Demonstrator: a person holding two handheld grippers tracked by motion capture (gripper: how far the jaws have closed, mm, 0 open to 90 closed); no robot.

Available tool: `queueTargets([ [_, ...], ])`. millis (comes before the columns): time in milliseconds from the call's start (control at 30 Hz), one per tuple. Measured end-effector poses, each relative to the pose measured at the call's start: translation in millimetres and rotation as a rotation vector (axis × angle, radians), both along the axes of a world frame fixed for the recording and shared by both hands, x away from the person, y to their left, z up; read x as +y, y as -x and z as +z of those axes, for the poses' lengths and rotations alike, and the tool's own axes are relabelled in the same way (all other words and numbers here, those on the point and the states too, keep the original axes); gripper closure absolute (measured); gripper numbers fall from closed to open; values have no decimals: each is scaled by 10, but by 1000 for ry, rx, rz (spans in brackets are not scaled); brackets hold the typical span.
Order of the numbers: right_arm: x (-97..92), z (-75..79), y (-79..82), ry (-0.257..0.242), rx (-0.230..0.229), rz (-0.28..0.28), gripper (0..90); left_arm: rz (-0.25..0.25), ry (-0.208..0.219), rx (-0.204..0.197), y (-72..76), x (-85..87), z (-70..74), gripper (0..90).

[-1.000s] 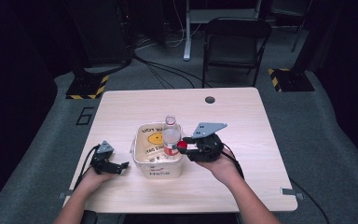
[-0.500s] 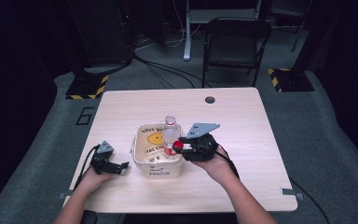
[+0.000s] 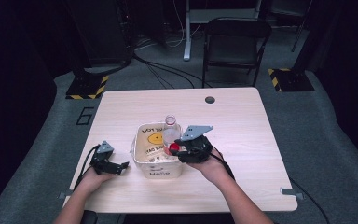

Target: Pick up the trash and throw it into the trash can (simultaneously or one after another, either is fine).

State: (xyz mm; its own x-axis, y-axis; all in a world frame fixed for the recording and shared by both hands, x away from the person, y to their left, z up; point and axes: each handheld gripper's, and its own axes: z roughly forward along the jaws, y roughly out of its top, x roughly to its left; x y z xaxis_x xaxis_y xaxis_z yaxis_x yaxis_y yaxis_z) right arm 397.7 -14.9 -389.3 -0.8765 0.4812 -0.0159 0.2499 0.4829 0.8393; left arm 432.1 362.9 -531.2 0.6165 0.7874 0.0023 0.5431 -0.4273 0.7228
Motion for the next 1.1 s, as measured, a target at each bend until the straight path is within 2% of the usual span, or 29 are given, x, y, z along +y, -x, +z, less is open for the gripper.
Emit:
queueTargets([
  [133,44,-51,-2,13,3,6,571,-1,-1,4,0,1,4,2],
  [367,43,-50,-14,0,7,2,538,-1,-2,5,1,1,4,2],
  [733,-66,12,8,-18,-12,-12,496,9,-7,12,37,55,10,2],
  [800,-107,23,22,-23,-16,-40,481,22,4,2,29,42,-1,2],
  [833,-158,28,33,-28,-21,-65,463,20,-3,11,21,40,7,2],
  [1000,-269,39,61,-46,-27,-103,444,23,-4,9,5,32,7,2],
  [1033,-337,49,82,-58,-45,-123,428,23,-4,11,6,32,7,2],
  [1100,-364,52,90,-63,-50,-133,423,25,-3,13,10,32,7,2],
])
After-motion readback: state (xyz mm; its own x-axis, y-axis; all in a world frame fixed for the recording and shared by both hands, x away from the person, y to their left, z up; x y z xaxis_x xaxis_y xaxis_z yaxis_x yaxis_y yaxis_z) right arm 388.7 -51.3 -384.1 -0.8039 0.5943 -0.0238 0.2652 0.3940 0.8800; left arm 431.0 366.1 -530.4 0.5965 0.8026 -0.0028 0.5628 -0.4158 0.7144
